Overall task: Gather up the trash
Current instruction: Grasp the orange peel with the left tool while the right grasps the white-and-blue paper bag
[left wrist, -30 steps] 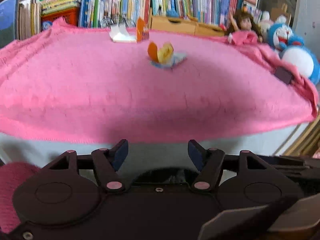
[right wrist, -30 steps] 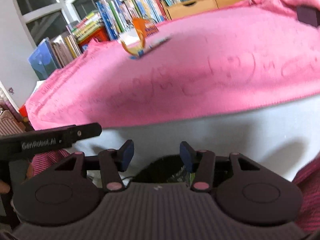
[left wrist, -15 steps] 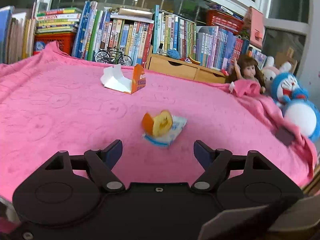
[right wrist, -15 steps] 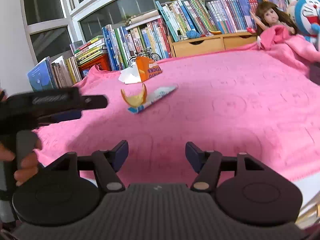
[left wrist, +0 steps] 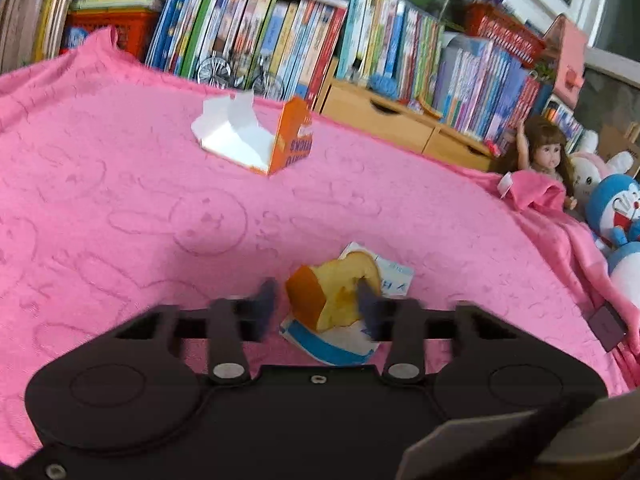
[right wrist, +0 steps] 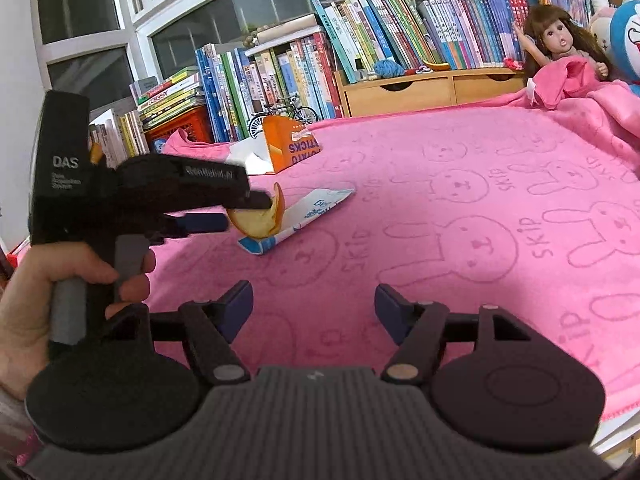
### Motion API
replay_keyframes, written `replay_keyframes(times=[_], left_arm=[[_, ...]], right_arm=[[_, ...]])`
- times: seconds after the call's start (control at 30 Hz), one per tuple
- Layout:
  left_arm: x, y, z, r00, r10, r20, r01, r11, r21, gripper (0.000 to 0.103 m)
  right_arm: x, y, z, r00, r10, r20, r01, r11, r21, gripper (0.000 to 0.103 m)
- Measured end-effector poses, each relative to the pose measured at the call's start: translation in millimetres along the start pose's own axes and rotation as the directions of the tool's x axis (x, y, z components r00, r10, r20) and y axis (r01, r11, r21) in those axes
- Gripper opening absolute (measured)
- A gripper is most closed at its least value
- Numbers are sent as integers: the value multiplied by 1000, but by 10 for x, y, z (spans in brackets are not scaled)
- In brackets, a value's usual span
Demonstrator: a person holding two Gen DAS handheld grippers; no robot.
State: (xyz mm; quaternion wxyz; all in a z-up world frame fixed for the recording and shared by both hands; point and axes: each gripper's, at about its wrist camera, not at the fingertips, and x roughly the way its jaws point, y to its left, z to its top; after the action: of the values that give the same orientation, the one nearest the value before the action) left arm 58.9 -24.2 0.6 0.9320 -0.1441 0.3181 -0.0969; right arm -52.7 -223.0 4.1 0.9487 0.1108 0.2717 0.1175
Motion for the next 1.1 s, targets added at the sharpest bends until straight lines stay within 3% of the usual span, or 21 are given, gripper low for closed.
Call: replay_keyframes(times=[0.17,0.6,0.87,0.97,1.1], left_arm=[[-6,34,-56,1000,8,19,-8,1000,13,9],[-565,602,-82,986,32,164,-23,998,-55,9],[-702,827,-143,984,43,171,-26,994,-102,9],[-712,842,-166,985,46,168,-28,994,-104,9],[-709,817,-190,986,42,161,-28,996,-89,9]], right_arm=[[92,13,33,1000,-2,-17,2,1000,0,80],[637,98,294,999,-10,-47,13,997,71,82],[1061,362,434,994,-63,-89,59,997,-43,83],[1102,469,425,992,-94,-86,84,991,-109,71],[1072,537,397,990,-119,-74,105,980,-167,41]])
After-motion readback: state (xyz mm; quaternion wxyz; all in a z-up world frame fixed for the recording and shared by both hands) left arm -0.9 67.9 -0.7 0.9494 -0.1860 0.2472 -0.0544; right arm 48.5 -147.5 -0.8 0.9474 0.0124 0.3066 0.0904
